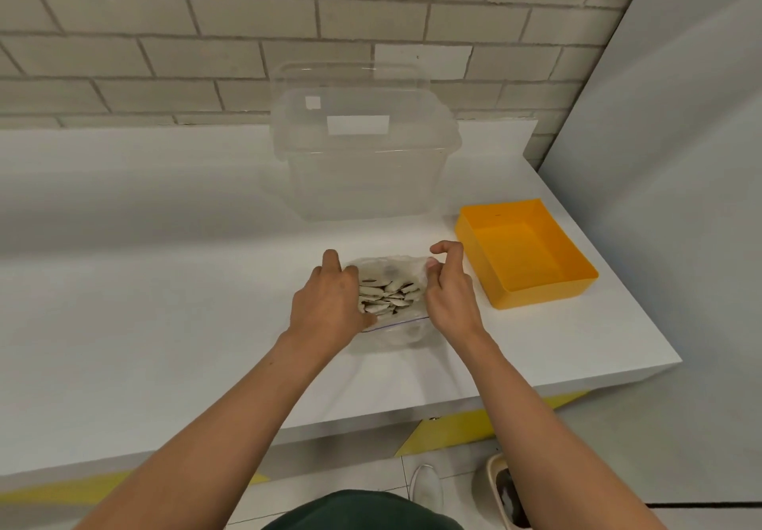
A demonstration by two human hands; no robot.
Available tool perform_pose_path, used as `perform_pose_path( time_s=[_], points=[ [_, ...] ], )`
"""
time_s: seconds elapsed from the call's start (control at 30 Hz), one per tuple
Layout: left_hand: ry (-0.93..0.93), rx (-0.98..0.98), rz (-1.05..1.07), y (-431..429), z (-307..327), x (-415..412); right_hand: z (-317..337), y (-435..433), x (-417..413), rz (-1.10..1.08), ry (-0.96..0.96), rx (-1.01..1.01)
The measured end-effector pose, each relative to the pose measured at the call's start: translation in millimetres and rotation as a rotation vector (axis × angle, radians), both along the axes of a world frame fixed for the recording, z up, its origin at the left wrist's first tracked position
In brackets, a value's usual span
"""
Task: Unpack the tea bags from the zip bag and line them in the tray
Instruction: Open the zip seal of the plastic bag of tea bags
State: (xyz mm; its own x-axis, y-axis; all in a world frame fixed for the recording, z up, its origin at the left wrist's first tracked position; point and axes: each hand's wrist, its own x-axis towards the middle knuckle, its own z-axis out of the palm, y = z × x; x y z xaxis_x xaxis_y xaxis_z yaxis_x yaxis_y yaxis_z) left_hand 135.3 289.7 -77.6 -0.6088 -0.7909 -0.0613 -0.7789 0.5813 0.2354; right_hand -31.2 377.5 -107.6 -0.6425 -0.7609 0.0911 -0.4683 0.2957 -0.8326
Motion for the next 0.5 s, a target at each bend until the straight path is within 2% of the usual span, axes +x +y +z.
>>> perform_pose_path(
  time_s=[0.2, 0.33, 0.43, 0.5],
  points=[
    [0.069, 0.073, 0.029, -1, -9, 1, 1, -2, -2, -0.023, 0.010, -0.071],
    [0.083, 0.231, 0.077, -8, -3, 3, 3, 0, -10, 0.064, 0.207, -0.075],
    [0.225, 0.490, 0.060, -10, 1, -5, 7, 1, -15, 0.146, 0.305, -0.051],
    [0.354, 0.515, 0.072, -10, 3, -13, 15, 1, -21, 0.140, 0.345, -0.055]
  ],
)
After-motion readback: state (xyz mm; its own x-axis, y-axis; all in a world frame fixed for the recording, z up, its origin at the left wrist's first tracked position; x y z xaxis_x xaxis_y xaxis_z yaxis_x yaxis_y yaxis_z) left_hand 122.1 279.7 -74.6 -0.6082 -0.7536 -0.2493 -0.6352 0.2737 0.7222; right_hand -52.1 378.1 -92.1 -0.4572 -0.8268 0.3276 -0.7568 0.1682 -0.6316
